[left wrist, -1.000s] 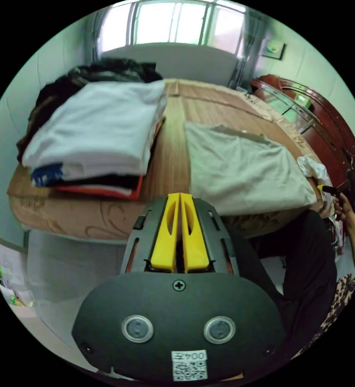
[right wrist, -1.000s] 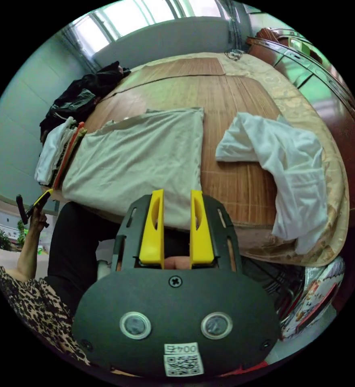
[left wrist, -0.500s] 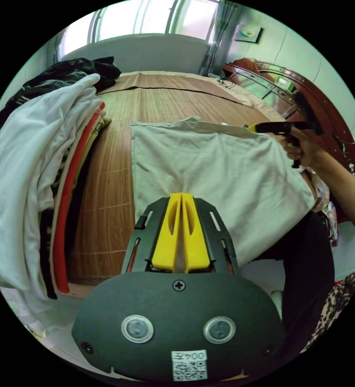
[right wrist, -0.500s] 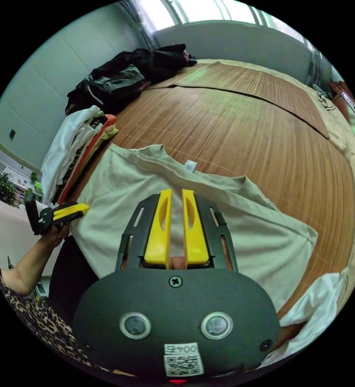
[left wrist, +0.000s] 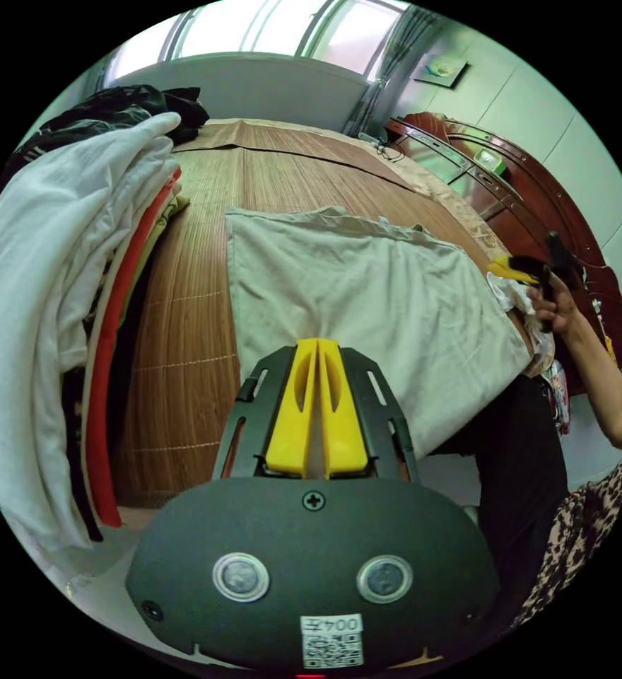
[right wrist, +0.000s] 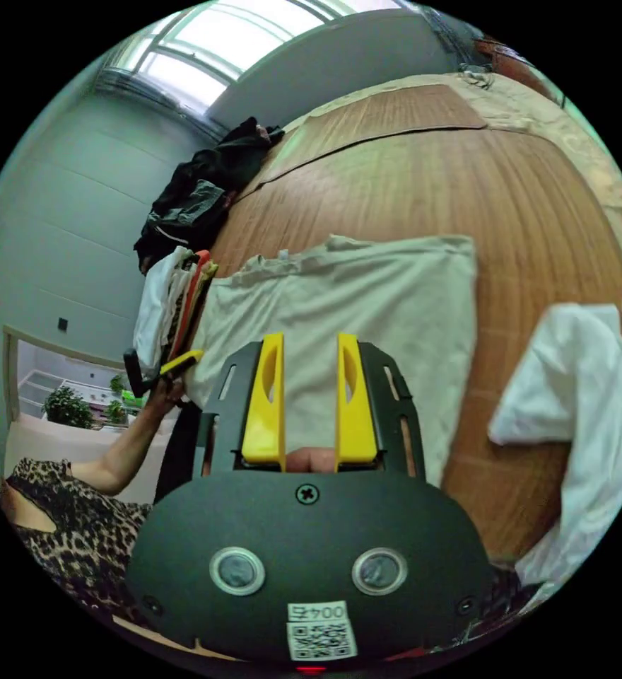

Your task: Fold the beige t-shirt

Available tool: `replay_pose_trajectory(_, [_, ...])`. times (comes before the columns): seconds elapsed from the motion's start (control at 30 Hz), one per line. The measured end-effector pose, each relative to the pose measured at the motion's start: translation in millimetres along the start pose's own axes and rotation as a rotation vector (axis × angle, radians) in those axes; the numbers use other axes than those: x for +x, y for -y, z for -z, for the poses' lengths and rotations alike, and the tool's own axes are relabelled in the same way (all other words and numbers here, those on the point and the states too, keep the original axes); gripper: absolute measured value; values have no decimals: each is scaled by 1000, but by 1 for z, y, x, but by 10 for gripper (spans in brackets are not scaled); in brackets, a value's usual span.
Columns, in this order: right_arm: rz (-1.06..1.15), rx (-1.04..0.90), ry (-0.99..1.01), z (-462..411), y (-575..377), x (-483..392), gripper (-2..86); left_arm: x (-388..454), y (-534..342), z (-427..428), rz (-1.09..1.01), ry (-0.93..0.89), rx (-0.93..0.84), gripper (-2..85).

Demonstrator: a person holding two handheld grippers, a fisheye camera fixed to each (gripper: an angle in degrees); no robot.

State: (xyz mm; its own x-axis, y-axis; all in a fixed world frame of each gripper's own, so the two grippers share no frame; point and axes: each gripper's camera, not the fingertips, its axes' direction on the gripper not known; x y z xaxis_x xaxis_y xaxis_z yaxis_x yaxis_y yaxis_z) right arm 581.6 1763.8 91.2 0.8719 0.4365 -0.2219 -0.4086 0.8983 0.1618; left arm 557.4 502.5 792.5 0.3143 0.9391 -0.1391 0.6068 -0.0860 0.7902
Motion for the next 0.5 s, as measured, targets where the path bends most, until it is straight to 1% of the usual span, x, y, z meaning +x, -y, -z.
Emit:
replay_pose_trajectory(0.03, [-12,-2,-33,9,-17,5,114,11,-6,6,-31,21,26,7])
replay_pose_trajectory(0.1, [-80,-11,-123,36,-80,28,113,35,-17,15,-85,18,75,7])
replay_pose_trajectory(0.2, [-158,-32,-128,43,-140,53,105,92,-33,12,-215,-21,98,8])
replay_pose_trajectory(0.27, [-178,-4,-136,42,-161,59,93,133,-41,-4,-316,-32,78,9])
replay_pose_trajectory(0.3, [-169,27,-127,41,-169,58,87,158,-46,-20,-377,-1,45,9])
replay_pose_trajectory(0.37, [-109,42,-153,34,-176,50,90,183,-57,-50,-392,79,9,8])
replay_pose_trajectory(0.5, [122,-15,-341,12,-190,19,109,178,-77,-70,-305,46,-1,8])
